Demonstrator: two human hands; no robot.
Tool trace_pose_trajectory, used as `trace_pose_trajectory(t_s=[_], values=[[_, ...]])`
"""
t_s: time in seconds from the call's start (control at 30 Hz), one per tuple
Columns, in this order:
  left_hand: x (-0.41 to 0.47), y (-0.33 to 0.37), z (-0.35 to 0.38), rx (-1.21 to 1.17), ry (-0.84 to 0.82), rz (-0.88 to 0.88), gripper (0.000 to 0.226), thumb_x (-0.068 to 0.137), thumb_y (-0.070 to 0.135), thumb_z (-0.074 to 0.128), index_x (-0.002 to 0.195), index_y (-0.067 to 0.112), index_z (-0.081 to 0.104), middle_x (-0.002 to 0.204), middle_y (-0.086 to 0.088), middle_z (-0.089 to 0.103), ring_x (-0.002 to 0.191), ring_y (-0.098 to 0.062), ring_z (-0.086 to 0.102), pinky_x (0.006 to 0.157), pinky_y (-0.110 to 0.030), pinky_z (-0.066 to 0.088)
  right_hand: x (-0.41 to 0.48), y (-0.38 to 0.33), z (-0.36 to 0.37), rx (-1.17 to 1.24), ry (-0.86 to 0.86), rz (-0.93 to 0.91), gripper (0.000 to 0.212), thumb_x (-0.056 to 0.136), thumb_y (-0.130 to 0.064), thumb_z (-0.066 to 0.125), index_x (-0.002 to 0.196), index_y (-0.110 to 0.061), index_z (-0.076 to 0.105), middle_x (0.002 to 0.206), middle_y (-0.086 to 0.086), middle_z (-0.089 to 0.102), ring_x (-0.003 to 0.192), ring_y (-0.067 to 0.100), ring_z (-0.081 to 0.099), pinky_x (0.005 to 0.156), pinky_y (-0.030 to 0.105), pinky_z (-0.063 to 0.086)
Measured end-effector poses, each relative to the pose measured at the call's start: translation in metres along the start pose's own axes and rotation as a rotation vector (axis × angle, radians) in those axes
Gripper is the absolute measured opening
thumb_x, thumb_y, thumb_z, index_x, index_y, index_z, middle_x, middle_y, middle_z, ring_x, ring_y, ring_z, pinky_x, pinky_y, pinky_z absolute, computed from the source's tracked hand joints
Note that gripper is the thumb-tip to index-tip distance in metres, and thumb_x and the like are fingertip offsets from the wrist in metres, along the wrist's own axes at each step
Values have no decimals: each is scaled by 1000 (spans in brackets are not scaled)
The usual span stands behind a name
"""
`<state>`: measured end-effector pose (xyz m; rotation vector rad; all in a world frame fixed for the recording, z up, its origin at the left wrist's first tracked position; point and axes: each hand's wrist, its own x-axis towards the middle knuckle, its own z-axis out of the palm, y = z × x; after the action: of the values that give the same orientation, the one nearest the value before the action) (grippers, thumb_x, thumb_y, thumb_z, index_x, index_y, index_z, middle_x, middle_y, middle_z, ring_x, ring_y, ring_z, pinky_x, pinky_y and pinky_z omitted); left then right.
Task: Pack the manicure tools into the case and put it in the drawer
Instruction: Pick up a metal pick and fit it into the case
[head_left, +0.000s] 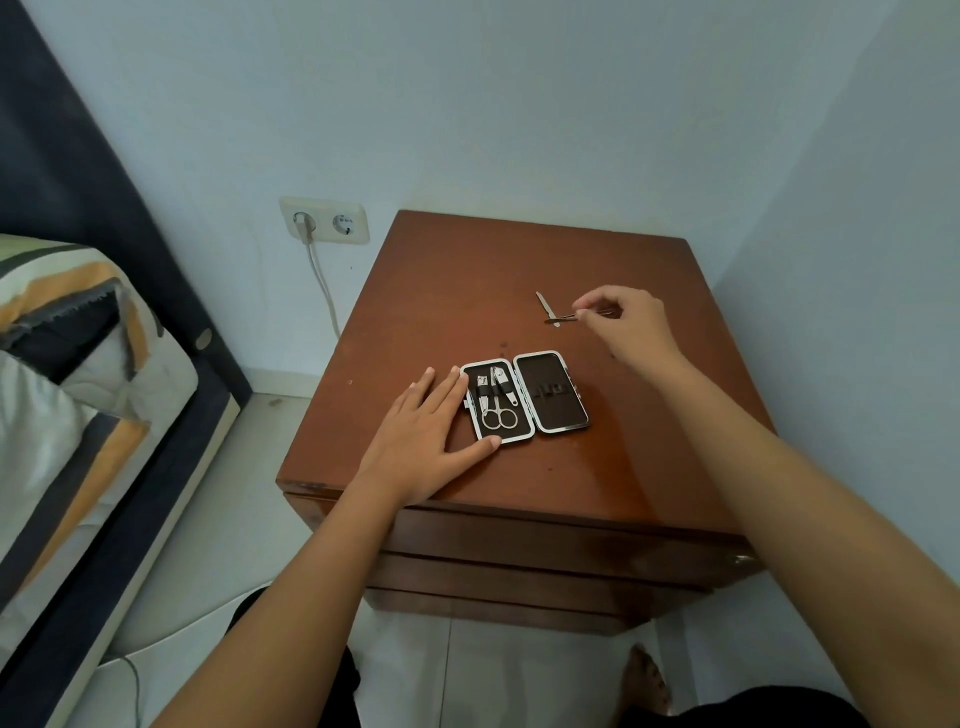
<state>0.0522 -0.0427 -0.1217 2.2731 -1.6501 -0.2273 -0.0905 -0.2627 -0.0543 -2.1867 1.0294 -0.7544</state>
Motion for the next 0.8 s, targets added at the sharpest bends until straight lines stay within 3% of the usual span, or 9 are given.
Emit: trace_pose_trajectory(t_s=[0.1,0.3,0.37,0.43,0.47,0.57,0.63,0.73,0.8], values=[[0,1,0,5,2,-1,95,72,80,17,150,25,8,158,10,5,145,-11,-4,113,-27,-4,-14,-9,-5,88,-21,-16,7,79,-19,69,85,-16,71,72,-9,63,64,-3,53,56,3,39],[0,-1,2,12,2,-2,95,73,80,17,150,25,8,158,10,6,146,-13,-3,115,-29,-1,-25,-10,7,140,-94,38,8,75,-14,72,73,-18,65,79,7,68,72,16,64,75,29,51],[1,-1,1,16,-1,-5,96,72,80,16,150,25,8,158,10,5,146,-13,-3,114,-29,-2,-27,-10,13,198,-83,60,14,74,-8,71,69,-17,62,82,14,70,71,16,70,69,25,57],[0,-1,1,14,-1,-5,96,72,80,16,150,25,8,158,10,6,145,-13,-3,114,-28,-2,-28,-14,19,249,-76,69,10,75,-3,69,74,-10,62,80,15,67,60,7,68,55,12,52],[0,-1,1,10,0,-5,96,72,80,16,150,25,8,158,10,6,145,-13,-3,114,-28,-2,-27,-15,22,264,-68,71,9,75,-2,69,78,-7,62,79,13,65,60,8,68,54,13,54],[1,-1,1,4,0,-4,97,72,80,16,150,25,8,158,10,6,145,-12,-3,115,-29,-1,-23,-15,26,247,-58,43,18,74,-6,71,90,-10,61,77,6,67,76,24,69,70,34,60],[1,-2,2,4,2,-3,96,72,80,17,150,25,8,159,9,7,145,-13,-3,115,-30,0,-19,-13,29,208,-86,28,25,75,-9,71,97,-15,59,78,4,67,81,26,68,76,42,58],[1,-2,2,2,5,-1,96,72,80,17,150,24,9,159,9,8,146,-14,-2,116,-32,1,-16,-10,33,172,-128,14,28,77,-9,69,97,-25,57,78,1,66,84,25,67,79,46,57],[1,-2,3,6,3,0,96,72,80,17,150,25,9,159,9,8,146,-14,-2,116,-31,1,-13,-7,35,170,-137,19,30,77,-7,69,99,-24,58,77,1,66,81,26,67,77,41,58]])
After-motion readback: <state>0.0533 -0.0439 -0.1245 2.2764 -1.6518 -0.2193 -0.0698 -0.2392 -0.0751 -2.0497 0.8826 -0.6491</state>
